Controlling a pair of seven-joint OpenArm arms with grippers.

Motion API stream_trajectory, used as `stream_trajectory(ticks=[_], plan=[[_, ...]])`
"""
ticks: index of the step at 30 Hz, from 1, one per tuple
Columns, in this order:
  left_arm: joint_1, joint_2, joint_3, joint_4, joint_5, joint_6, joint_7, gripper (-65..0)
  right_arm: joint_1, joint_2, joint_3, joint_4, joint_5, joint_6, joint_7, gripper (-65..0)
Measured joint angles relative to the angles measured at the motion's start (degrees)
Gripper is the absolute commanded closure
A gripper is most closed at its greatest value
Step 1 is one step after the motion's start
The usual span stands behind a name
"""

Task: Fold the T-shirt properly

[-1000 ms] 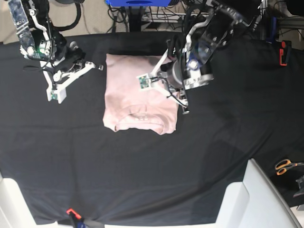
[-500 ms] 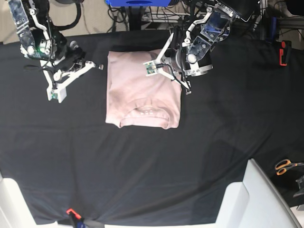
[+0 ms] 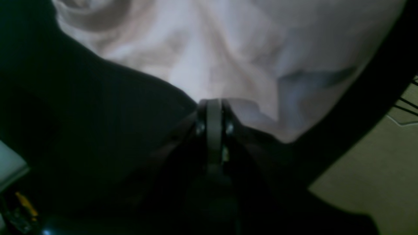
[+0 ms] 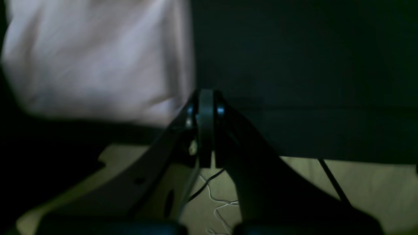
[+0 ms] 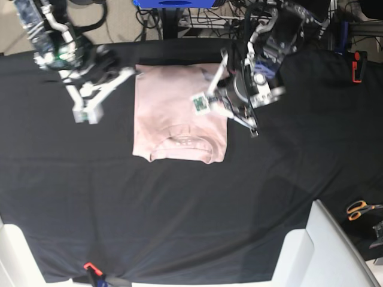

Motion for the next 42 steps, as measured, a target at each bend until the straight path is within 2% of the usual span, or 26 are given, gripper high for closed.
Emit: stream_trajectory(ticks=[3, 6, 13, 14, 16, 18, 20, 25, 28, 37, 42], plan=[[2.5, 1.7, 0.4, 1.9, -0.2, -0.2, 0.0, 0.0, 1.9, 0.4, -5.1, 0.1, 0.0, 0.2, 0.0, -0.2], [2.3, 1.9, 0.8, 2.0, -0.2, -0.4, -0.9, 0.0, 3.5, 1.1, -8.9, 0.0, 0.1, 0.2, 0.0, -0.2], [3.1, 1.6, 0.4, -2.1, 0.0, -0.4, -0.5, 0.0, 5.9, 0.6, -9.9, -1.7, -0.2, 0.4, 0.3, -0.2], [3.1, 1.6, 0.4, -2.7, 0.0, -0.4, -0.8, 0.0, 6.0, 0.3, -9.8, -1.8, -0.2, 1.1, 0.3, -0.2], [3.1, 1.6, 0.3, -3.8, 0.0, -0.4, -2.1, 0.0, 5.9, -0.8, -9.8, -1.8, -0.2, 5.9, 0.2, -0.2], [3.1, 1.6, 0.3, -4.8, 0.0, -0.4, -2.9, 0.0, 5.9, -1.6, -10.0, -1.8, 0.4, 8.7, 0.2, -0.2], [3.1, 1.6, 0.6, -6.3, 0.0, -0.4, -3.0, 0.0, 5.9, -2.3, -10.0, -2.0, -0.5, 9.4, 0.2, -0.2], [2.8, 1.6, 0.7, -7.8, -0.3, -0.4, -3.0, 0.0, 7.8, -3.3, -9.9, -7.3, -0.5, 15.4, 0.7, -0.2], [2.8, 1.6, 0.7, -7.8, -0.3, -0.4, -3.0, 0.0, 7.9, -4.5, -10.0, -11.8, -0.3, 17.0, 3.6, -0.2], [3.1, 1.6, 0.6, -7.8, -0.2, -0.4, -3.0, 0.0, 7.6, -2.7, -10.0, -21.4, 0.0, 17.6, 11.0, -0.2], [3.1, 0.9, 0.5, -7.6, -0.5, -0.4, -3.4, 0.0, 7.5, -2.7, -10.0, -20.9, -0.4, 17.0, 11.1, 0.0]])
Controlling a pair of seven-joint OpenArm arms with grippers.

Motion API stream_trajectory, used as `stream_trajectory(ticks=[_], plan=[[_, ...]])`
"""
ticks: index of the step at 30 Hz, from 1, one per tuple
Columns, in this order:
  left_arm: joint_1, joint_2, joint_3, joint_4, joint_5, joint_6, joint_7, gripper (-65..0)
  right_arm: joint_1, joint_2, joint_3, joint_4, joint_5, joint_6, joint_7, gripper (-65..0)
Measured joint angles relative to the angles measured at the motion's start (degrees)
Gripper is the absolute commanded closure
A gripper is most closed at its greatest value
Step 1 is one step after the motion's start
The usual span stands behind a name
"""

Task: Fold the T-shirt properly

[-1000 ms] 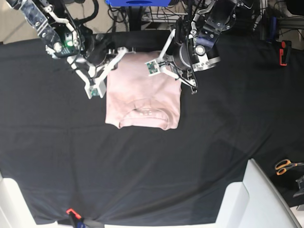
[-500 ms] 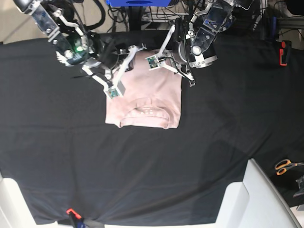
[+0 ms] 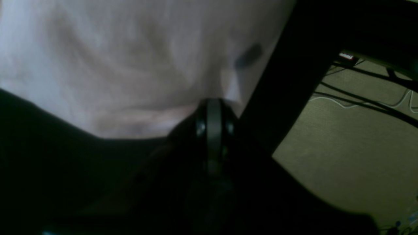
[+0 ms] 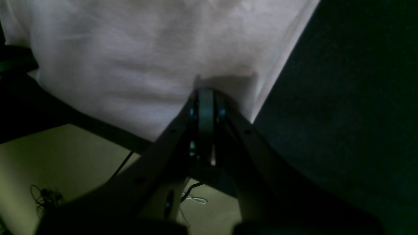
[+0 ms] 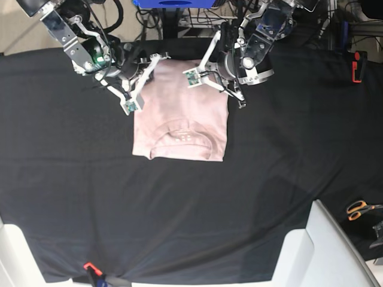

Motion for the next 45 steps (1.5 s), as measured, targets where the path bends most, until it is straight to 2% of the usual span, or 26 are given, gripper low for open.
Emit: stream_trajectory(ticks=[5, 7, 8, 12, 14, 16, 19, 23, 25, 27, 30, 31, 32, 35, 37, 38, 41, 43, 44, 45], plan=[[1.1, -1.8, -0.4, 6.3, 0.2, 0.0, 0.3, 0.0, -1.9, 0.3, 0.0, 11.0, -0.1, -0.3, -4.8, 0.0], [2.8, -3.4, -0.5, 10.0, 0.0, 0.2, -0.3, 0.0, -2.7, 1.6, 0.0, 15.3, 0.2, -0.1, -4.7, 0.0], [3.9, -4.2, -0.5, 11.2, 0.1, 0.2, -0.3, 0.0, -3.2, 2.7, 0.0, 17.1, 0.3, -1.3, -4.5, 0.0], [9.5, -7.8, -0.5, 15.1, 0.4, 0.2, 0.5, 0.0, -6.6, 7.1, 0.4, 21.4, 0.3, -15.1, -5.8, -0.2], [11.8, -9.6, -0.5, 15.4, 0.4, 0.2, 0.3, 0.0, -8.7, 7.3, 0.6, 21.9, 0.0, -21.5, -6.7, -0.2], [14.9, -11.2, -1.1, 15.4, 0.3, 0.3, 0.2, 0.0, -11.5, 7.4, 0.6, 21.9, 0.2, -24.7, -9.0, -0.2], [20.0, -12.1, -4.3, 15.3, 0.5, 0.2, 0.6, 0.0, -17.4, 7.1, 1.7, 21.9, 1.2, -25.0, -9.3, -0.2], [24.3, -11.8, -7.4, 15.2, 0.5, 0.4, -1.0, 0.0, -24.5, 5.7, 8.9, 21.4, 0.6, -25.0, -8.8, -0.2], [26.4, -11.5, -7.4, 13.1, 0.8, 0.4, -3.8, 0.0, -25.7, 4.8, 11.0, 17.6, 0.0, -21.9, -7.6, -0.2], [27.7, -11.0, -7.0, 9.0, 0.2, 0.4, -5.5, 0.0, -25.4, 3.0, 11.5, 10.3, -0.3, -16.7, -7.5, -0.2], [26.6, -7.7, -7.6, -0.7, 1.1, 0.4, -9.0, 0.0, -22.5, -0.2, 10.9, -4.1, 0.8, -5.4, -4.4, -0.2], [24.8, -6.6, -7.2, -5.1, 1.0, 0.4, -10.8, 0.0, -20.8, -1.7, 11.0, -10.0, 0.7, -2.6, -3.1, -0.2], [23.3, -5.7, -7.0, -9.8, 0.8, 1.3, -13.0, 0.0, -19.1, -3.3, 11.0, -16.0, -1.0, -1.0, -1.5, -0.2], [17.8, -2.2, -7.0, -25.4, 0.5, 8.9, -21.7, 0.0, -12.1, -6.6, 11.0, -37.4, -0.3, 6.3, 4.7, -0.2], [13.2, -0.2, -7.0, -38.4, 0.6, 13.2, -29.6, 0.0, -6.5, -9.0, 11.0, -54.8, -0.7, 9.5, 12.8, -0.2], [10.8, 0.8, -7.0, -46.0, 0.2, 15.3, -34.5, 0.0, -4.2, -9.8, 11.0, -63.1, -0.1, 11.6, 18.6, -0.5], [0.1, 4.5, -7.5, -74.0, -0.2, 21.7, -51.1, 0.0, 1.1, -12.1, 11.0, -83.1, -0.2, 14.1, 41.9, -0.6], [-7.1, 6.5, -7.6, -91.8, -0.1, 25.6, -63.8, 0.0, 1.7, -13.0, 11.0, -88.8, 0.2, 13.5, 55.1, -0.6], [-9.4, 6.6, -7.7, -96.0, 0.3, 26.9, -68.6, 0.0, 1.4, -13.0, 11.0, -89.1, 0.1, 13.7, 59.5, -0.6], [-9.9, 6.4, -7.6, -95.5, 0.5, 28.0, -72.9, 0.0, 1.0, -13.0, 11.5, -89.0, 0.3, 14.1, 62.4, -0.6]])
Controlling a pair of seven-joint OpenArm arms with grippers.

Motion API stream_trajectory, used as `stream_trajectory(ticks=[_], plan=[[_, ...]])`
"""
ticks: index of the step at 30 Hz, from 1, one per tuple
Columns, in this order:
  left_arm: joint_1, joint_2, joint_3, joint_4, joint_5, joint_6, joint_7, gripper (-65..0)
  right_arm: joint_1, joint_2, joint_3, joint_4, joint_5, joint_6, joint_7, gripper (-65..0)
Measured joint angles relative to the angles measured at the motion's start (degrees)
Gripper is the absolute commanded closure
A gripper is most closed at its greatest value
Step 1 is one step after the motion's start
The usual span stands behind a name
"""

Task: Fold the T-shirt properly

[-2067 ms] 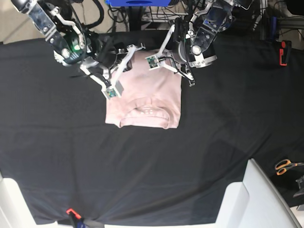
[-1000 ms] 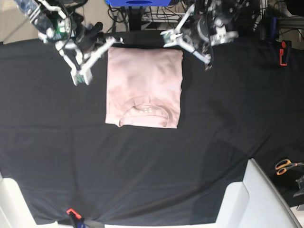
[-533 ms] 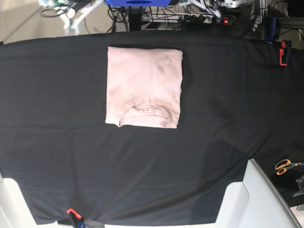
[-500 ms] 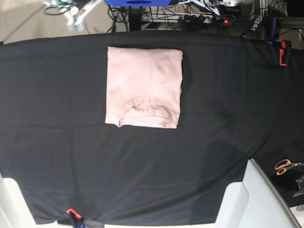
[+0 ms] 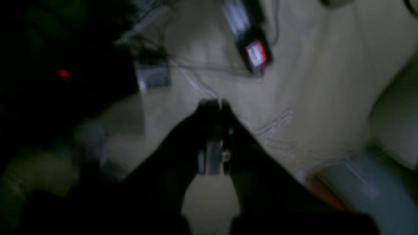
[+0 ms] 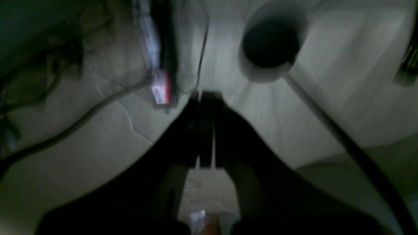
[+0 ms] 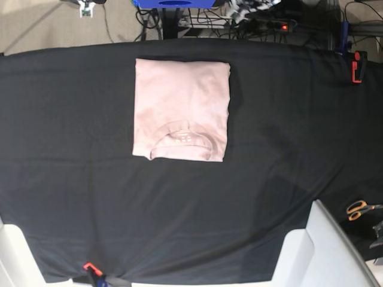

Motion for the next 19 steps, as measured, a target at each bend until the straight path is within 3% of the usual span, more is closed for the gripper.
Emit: stream_trajectory(ticks=[1, 2, 8, 13, 19], plan=[[-0.4, 0.0, 0.0, 0.0, -0.5, 1.8, -5.0, 0.0, -0.2, 0.0, 0.0, 0.1, 0.1, -0.1, 2.1, -0.6], [-0.8, 0.0, 0.0, 0.2, -0.6, 3.5, -6.1, 0.0, -0.2, 0.1, 0.0, 0.6, 0.1, -0.2, 2.3, -0.6], [-0.5, 0.2, 0.2, 0.9, -0.2, 3.8, -3.1, 0.0, 1.0, -0.3, 0.0, 3.0, 0.1, -0.2, 2.0, -0.6], [0.7, -0.4, 0.2, 1.5, -0.2, 4.0, -3.8, 0.0, 1.2, -0.5, 0.0, 2.8, 0.1, -0.2, -1.6, -0.6], [0.8, -1.5, 0.2, 1.4, -0.2, 4.0, -3.9, 0.0, 1.0, -0.4, 0.0, 2.7, 0.1, -0.2, -2.2, -0.6]])
